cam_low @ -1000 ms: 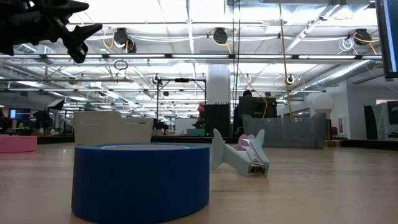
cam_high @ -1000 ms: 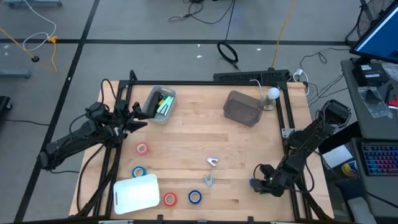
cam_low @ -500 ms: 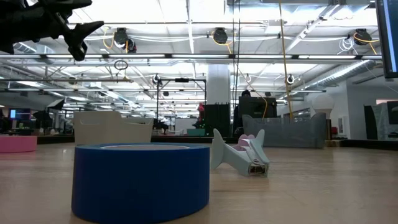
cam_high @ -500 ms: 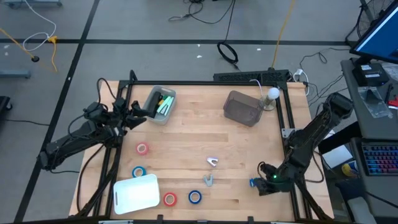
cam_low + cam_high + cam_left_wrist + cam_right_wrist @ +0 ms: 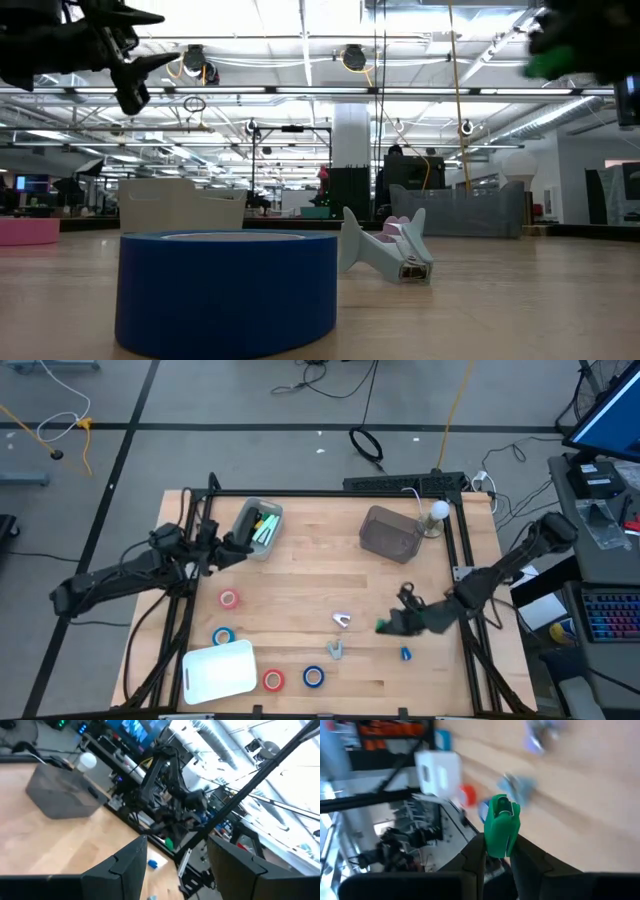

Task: Pick and place Stapler, Stapler remover, tape
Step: Put the green stapler into the gray bin

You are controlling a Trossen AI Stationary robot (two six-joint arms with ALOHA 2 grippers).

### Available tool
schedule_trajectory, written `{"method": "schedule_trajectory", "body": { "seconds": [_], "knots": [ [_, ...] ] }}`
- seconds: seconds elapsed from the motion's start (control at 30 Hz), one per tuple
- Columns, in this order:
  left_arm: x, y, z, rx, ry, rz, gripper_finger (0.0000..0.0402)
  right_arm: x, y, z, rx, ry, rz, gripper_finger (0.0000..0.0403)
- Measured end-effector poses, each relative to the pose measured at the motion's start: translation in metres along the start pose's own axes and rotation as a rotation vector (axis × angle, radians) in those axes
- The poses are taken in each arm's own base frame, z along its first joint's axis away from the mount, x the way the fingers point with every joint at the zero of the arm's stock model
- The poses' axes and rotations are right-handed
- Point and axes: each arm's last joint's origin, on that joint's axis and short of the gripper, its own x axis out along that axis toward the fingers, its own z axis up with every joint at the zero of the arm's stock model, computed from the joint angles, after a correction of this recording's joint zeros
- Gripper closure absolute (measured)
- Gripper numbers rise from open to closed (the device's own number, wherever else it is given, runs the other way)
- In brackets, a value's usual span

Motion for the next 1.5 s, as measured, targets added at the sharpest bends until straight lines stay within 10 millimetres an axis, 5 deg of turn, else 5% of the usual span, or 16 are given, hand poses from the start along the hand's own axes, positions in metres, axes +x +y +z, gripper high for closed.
{"method": "schedule_trajectory", "body": {
  "seconds": [0.37,0.73,1.13,1.5],
  "knots": [
    [0.031,-0.007,-0.006,-0.079,0.031,-0.142,0.0195,0.03,0.025,0.056,-0.281,-0.159,0.156,0.0339],
    [0.068,-0.019,-0.01,-0.145,0.077,-0.121,0.0195,0.065,0.041,0.091,-0.494,-0.184,0.227,0.0339],
    [0.133,-0.029,0.003,-0.095,0.232,-0.009,0.0195,0.086,0.086,0.101,-0.721,-0.176,0.307,0.0339],
    [0.173,-0.03,-0.006,-0.073,0.325,-0.023,0.0195,0.085,0.094,0.1,-0.759,-0.191,0.335,0.0339]
  ]
}}
